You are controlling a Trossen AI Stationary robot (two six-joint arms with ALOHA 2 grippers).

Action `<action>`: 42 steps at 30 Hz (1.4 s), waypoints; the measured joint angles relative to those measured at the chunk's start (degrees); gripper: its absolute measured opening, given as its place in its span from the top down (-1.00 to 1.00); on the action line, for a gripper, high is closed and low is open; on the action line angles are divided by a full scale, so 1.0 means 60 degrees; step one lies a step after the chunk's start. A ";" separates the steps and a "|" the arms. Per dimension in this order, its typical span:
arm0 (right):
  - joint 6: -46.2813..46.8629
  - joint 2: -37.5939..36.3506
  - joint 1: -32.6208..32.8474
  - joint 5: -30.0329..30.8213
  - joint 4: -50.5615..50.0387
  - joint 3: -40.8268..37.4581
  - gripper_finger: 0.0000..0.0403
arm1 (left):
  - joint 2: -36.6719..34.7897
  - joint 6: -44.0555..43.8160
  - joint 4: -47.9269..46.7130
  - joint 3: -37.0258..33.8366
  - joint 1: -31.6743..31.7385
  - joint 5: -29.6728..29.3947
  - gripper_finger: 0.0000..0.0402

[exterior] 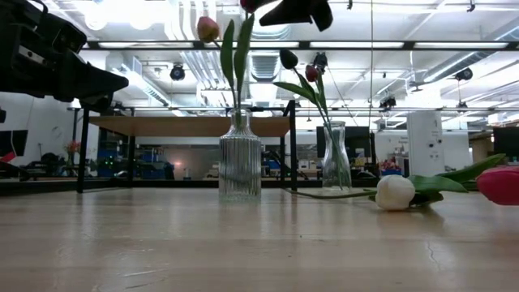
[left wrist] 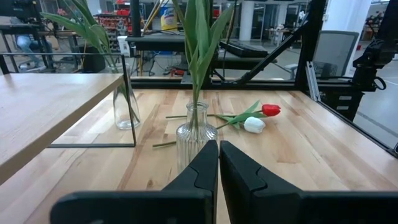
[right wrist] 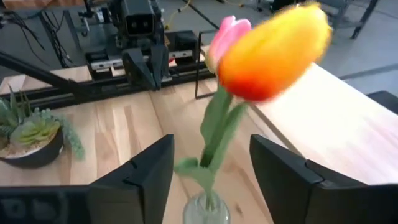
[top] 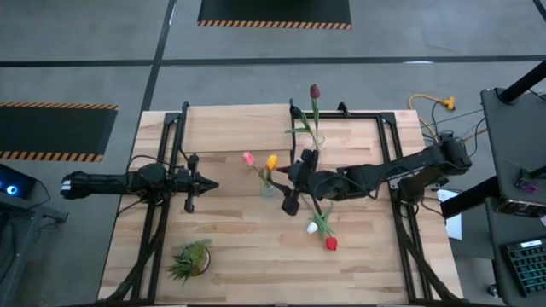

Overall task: Pick and place flowers into a vace then onto a shelf
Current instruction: Put the red tulip into the bottom transparent vase

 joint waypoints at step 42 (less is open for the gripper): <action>0.2442 0.0259 0.0373 -0.2249 -0.6276 0.0195 -0.09 | 0.0000 0.0000 0.0000 0.0000 0.0000 0.0000 1.00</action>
